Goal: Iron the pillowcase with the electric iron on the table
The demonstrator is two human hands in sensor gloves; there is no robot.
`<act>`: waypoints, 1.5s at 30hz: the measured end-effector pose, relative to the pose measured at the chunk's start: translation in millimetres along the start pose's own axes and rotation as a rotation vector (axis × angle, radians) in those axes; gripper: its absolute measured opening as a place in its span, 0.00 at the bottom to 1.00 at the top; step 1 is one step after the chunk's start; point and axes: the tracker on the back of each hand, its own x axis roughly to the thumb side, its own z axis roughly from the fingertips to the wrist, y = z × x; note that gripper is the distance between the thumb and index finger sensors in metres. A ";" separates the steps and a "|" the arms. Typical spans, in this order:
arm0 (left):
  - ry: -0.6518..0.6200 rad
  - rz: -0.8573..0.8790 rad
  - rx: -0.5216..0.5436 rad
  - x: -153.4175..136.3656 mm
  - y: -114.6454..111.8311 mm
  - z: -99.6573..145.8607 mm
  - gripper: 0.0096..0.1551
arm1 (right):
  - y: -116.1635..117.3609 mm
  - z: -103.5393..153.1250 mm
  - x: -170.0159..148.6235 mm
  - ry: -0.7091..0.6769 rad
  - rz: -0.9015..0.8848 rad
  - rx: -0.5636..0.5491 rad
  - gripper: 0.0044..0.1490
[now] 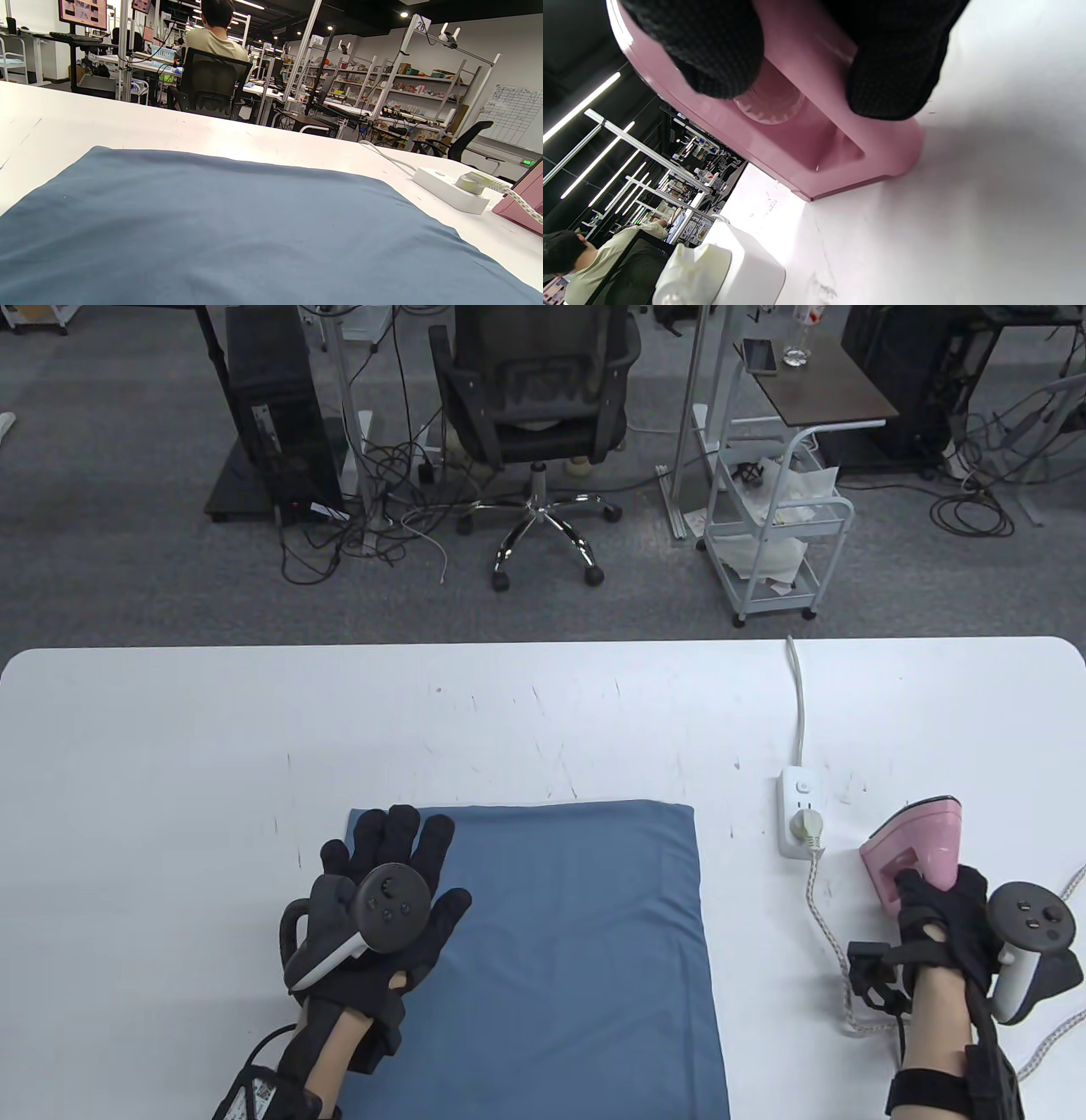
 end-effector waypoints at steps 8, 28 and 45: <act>-0.007 0.006 0.000 -0.2 -0.6 -0.6 0.45 | -28.8 17.6 43.7 -0.229 0.118 -0.057 0.58; 0.040 -0.022 -0.014 -6.5 -3.9 -4.0 0.45 | 144.9 1.8 115.7 -0.509 0.998 0.260 0.53; 0.054 -0.037 -0.025 -6.3 -5.7 -6.5 0.45 | 171.3 -7.1 106.2 -0.497 1.192 0.293 0.49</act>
